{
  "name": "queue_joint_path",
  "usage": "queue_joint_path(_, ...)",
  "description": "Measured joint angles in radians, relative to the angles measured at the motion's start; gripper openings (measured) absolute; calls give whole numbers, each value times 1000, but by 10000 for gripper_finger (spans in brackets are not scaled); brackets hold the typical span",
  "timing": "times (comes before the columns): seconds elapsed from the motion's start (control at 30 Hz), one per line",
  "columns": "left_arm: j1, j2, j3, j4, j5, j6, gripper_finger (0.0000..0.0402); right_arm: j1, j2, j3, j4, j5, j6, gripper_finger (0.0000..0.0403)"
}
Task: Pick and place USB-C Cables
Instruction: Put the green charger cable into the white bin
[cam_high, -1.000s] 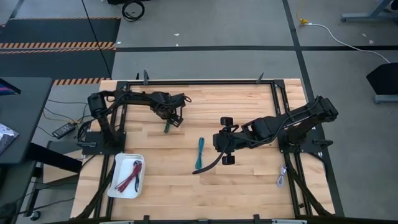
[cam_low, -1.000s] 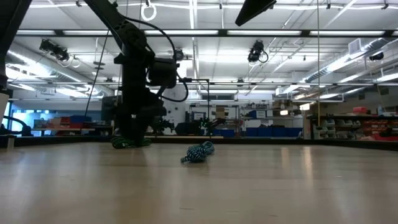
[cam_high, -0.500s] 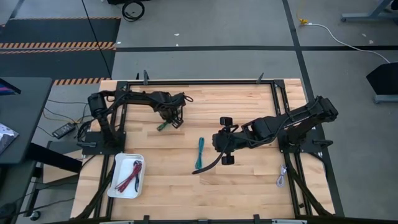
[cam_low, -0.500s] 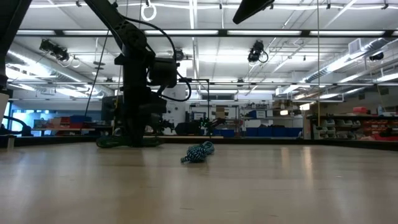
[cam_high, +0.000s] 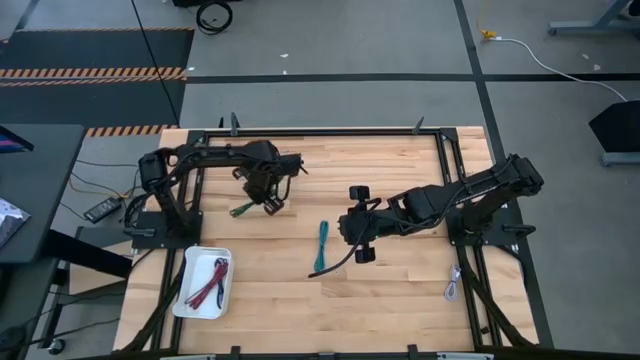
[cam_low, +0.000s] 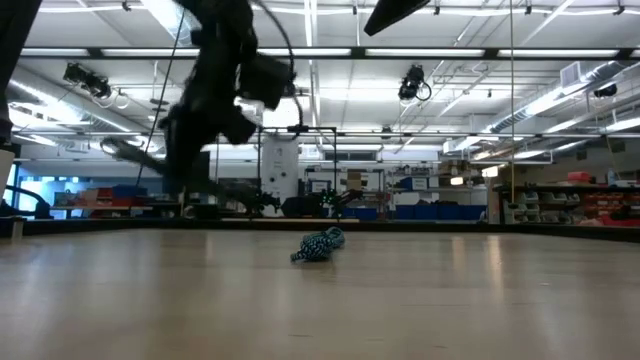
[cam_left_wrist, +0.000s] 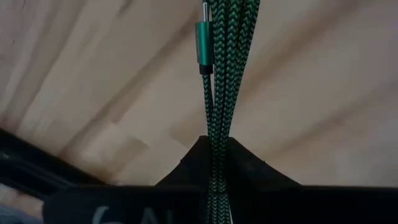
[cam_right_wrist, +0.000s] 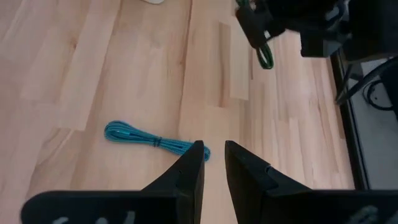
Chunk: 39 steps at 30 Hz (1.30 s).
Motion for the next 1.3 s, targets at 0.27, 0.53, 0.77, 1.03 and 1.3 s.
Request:
queue_joint_path(0.27,-232,-57,175,-208,15,-136,33,-36,0,0,10,-32,-57,71)
queue_joint_path(0.53,-526,-101,188,-258,19,-408,30,-68,0,0,13,-46,-69,71)
queue_joint_path(0.77,-757,-120,177,-256,26,-655,30,-76,0,0,18,-63,-51,71)
queue_joint_path(1.03,-999,-121,177,-258,-8,-1064,33,-70,0,0,17,-95,-12,71)
queue_joint_path(1.3,-1184,-121,176,-257,-60,-1434,31,-61,0,0,42,-99,-38,71)
